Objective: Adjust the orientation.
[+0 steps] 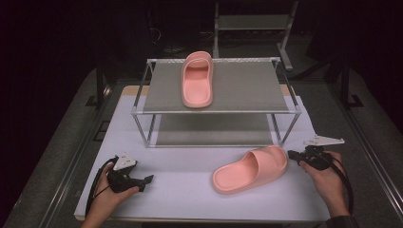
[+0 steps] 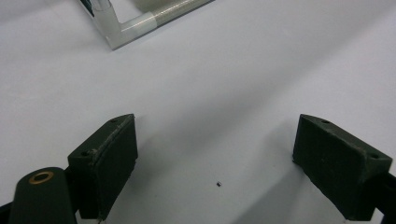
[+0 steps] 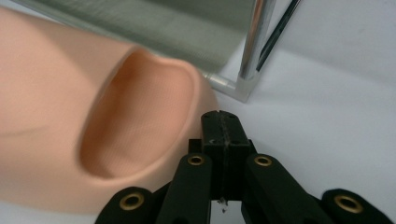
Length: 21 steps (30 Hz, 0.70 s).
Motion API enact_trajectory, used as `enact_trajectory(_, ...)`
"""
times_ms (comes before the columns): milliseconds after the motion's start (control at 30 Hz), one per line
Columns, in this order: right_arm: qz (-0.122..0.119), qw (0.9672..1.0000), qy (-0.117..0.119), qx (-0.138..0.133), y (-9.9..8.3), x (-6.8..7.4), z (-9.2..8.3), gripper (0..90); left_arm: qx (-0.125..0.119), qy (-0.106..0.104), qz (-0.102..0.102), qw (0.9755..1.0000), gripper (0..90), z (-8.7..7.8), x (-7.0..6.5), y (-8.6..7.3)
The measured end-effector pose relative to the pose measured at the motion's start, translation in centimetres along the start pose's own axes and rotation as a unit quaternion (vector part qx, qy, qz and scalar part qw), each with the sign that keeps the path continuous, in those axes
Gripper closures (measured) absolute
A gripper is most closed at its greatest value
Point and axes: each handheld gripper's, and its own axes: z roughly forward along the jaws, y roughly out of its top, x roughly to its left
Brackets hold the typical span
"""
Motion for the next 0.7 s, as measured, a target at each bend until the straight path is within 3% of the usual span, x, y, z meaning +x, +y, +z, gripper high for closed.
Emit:
enact_trajectory(167, 0.005, 0.9999, 0.004, 0.008, 0.3, -0.3, 0.8, 90.0, -0.001, 0.000, 0.000, 1.0000, 12.9, 0.0, 0.0, 0.0)
enact_trajectory(433, -0.017, 0.9997, 0.015, 0.014, 1.2, 0.7, 1.6, 90.0, 0.001, -0.001, -0.001, 1.0000, 12.9, 0.0, 0.0, 0.0)
enact_trajectory(633, -0.036, 0.9986, 0.035, 0.018, 2.4, 2.5, 3.0, 90.0, 0.001, -0.001, -0.001, 1.0000, 12.9, 0.0, 0.0, 0.0)
enact_trajectory(700, -0.051, 0.9975, 0.046, 0.019, 3.2, 3.7, 3.9, 90.0, 0.001, -0.001, -0.001, 1.0000, 12.9, 0.0, 0.0, 0.0)
